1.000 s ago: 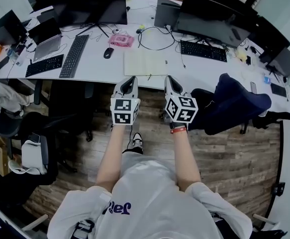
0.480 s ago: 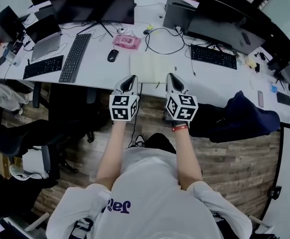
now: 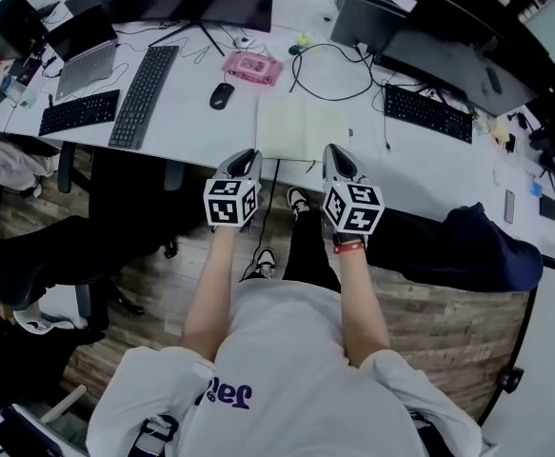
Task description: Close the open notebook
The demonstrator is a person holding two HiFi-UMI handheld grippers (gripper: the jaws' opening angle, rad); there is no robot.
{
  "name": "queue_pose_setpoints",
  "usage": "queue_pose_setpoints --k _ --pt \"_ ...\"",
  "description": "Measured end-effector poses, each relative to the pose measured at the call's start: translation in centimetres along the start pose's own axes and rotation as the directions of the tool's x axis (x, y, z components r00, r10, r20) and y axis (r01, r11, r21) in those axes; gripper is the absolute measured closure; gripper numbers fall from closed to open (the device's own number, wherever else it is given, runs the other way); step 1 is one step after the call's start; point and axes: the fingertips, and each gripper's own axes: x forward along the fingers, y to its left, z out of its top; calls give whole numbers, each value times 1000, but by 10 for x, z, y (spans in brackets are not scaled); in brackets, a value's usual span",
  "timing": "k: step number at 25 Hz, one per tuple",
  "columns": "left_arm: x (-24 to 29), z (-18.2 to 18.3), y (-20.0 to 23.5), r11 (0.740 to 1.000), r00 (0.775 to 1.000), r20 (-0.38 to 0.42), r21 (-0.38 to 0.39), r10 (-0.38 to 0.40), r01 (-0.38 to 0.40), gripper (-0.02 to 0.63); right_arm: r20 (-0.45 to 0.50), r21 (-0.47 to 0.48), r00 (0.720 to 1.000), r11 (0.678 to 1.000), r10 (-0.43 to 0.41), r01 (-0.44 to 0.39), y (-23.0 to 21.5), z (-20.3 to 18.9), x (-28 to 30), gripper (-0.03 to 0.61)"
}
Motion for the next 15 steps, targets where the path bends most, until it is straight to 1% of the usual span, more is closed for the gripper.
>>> queue_pose_setpoints --k 4,11,15 --pt "21 -19 15 999 999 -43 -45 17 -19 544 -44 -2 998 999 40 -40 -4 -12 25 578" --pt "54 -52 30 989 994 -111 -147 10 -27 487 -108 5 991 997 82 -82 -15 -35 58 578" --pt "70 -64 34 980 990 -142 -195 0 -28 424 -128 19 987 995 100 -99 -21 -40 73 578"
